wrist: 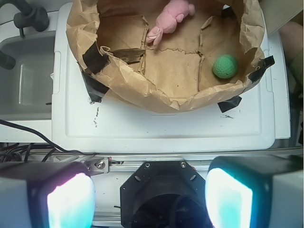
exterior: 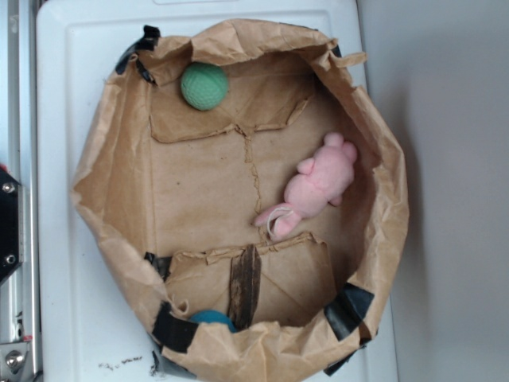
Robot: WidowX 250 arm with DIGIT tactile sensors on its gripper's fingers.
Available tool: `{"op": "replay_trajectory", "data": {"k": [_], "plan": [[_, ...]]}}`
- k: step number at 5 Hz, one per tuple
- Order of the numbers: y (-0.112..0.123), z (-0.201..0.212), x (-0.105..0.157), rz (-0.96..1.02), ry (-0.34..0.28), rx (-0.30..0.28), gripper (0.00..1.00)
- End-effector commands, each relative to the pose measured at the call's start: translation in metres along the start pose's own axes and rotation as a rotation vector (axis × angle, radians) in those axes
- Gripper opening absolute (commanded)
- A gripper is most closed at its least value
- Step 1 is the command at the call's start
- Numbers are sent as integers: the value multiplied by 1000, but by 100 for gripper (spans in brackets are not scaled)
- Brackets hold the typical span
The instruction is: Grab the green ball.
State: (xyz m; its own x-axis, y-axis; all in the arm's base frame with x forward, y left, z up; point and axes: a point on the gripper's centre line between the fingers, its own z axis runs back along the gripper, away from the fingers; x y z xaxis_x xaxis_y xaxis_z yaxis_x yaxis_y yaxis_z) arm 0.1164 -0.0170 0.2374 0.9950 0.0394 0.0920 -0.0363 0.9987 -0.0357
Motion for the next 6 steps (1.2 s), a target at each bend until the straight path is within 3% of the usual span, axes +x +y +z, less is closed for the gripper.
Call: {"op": "replay_trajectory", "data": {"k": [1,2,3,4,5,6], "plan": [[0,0,0,0,0,0,100],[-13,-40,25,14,-83,35,100],[-19,-61,46,53,-92,73,100],[-15,-73,71,98,-80,74,100],[-7,-92,107,261,-83,112,100],[-2,-100,121,444,-60,111,100]]}}
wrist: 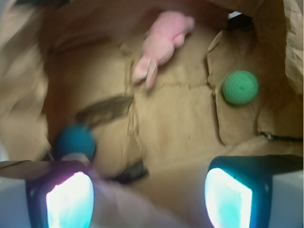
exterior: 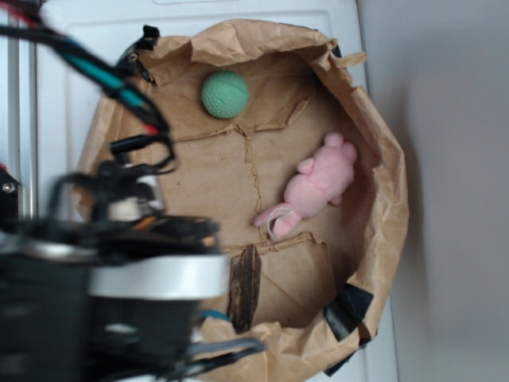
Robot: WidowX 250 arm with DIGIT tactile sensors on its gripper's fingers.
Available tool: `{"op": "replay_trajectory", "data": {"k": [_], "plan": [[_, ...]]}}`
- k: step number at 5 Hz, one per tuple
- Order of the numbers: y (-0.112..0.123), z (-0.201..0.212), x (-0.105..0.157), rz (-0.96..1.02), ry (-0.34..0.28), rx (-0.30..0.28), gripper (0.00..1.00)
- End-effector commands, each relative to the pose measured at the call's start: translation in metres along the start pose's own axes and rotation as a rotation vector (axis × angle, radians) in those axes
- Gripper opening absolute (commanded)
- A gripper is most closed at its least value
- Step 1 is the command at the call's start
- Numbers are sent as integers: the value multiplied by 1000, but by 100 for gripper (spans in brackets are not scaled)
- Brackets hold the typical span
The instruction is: Grab the green ball.
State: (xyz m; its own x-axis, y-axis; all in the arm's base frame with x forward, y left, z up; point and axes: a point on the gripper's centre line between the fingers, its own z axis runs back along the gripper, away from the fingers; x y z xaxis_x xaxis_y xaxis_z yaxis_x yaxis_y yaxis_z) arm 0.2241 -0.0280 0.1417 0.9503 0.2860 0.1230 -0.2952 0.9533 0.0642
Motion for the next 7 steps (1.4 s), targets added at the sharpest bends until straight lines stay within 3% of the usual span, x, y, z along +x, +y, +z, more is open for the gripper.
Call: {"op": "replay_trajectory", "data": {"k": [1,2,5,7], "plan": [[18,-3,26,450,70,-53,100],[34,1,15,659,199,-11,100],[34,1,15,659,199,-11,100],[35,-53,23,760,86,-55,100]]}}
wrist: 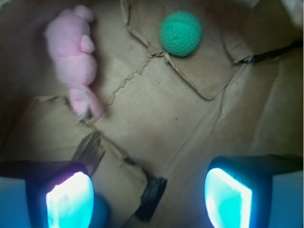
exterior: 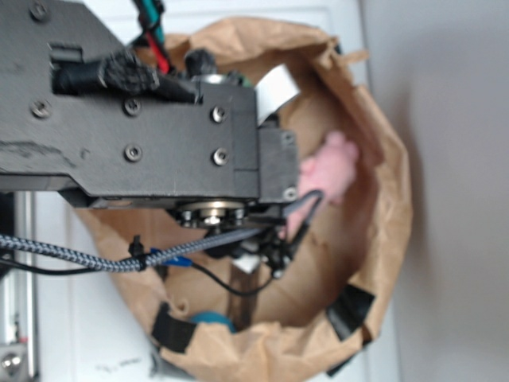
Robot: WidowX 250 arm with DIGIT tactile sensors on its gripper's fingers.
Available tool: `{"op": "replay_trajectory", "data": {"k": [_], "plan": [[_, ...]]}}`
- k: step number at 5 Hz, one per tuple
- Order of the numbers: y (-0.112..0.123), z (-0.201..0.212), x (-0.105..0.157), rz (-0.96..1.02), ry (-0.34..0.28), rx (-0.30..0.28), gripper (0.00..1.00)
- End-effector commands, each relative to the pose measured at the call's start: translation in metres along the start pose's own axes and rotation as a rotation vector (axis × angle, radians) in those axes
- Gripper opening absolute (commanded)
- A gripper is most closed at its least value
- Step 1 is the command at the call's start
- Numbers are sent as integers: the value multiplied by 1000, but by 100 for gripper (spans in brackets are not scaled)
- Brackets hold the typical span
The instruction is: Grab the green ball.
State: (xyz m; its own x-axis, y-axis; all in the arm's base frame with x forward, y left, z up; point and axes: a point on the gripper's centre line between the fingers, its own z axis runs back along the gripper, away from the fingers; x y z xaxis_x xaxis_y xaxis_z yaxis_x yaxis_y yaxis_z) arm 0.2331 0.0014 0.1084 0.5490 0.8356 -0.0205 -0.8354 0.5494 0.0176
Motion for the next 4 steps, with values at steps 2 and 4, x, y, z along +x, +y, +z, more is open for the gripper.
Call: {"op": "replay_trajectory", "data": {"k": [2,4], "plan": [[-7,-26,52,116,-65,-80,100],[9,-26,82,132,-92,-64,100]]}}
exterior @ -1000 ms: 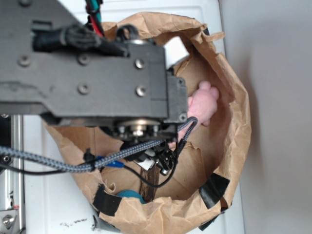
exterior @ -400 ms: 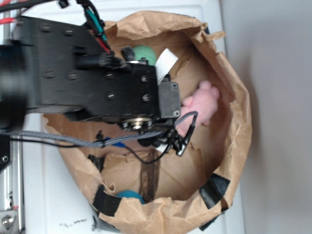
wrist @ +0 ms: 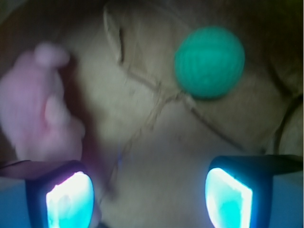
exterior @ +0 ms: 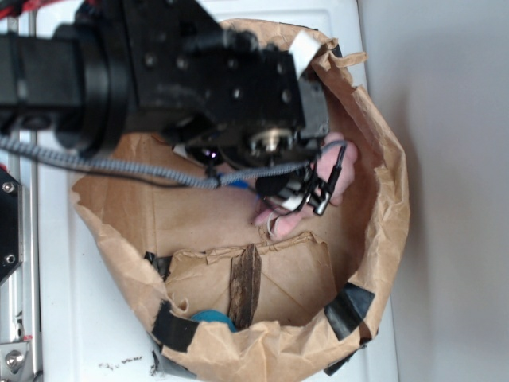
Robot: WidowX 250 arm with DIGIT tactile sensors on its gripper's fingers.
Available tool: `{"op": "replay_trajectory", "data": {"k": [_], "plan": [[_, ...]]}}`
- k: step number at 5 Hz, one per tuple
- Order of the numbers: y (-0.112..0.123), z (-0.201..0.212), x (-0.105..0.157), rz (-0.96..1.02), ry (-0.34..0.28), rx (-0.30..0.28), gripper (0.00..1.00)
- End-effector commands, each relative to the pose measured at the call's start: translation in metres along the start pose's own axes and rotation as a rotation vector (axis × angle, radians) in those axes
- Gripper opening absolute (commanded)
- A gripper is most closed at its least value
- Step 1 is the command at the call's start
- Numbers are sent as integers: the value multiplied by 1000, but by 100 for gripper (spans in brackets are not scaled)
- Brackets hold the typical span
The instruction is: Grab the green ball.
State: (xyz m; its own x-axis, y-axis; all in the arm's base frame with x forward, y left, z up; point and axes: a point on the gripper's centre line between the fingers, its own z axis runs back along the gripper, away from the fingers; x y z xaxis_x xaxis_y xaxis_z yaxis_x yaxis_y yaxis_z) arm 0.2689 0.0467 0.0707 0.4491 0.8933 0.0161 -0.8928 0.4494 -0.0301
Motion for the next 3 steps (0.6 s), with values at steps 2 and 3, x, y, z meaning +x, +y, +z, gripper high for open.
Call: {"op": "replay_trajectory", "data": {"k": [2,3], "plan": [[27,-1,43,17,-94,-19,100],[22,-13,53,64,-113,-17,100]]}}
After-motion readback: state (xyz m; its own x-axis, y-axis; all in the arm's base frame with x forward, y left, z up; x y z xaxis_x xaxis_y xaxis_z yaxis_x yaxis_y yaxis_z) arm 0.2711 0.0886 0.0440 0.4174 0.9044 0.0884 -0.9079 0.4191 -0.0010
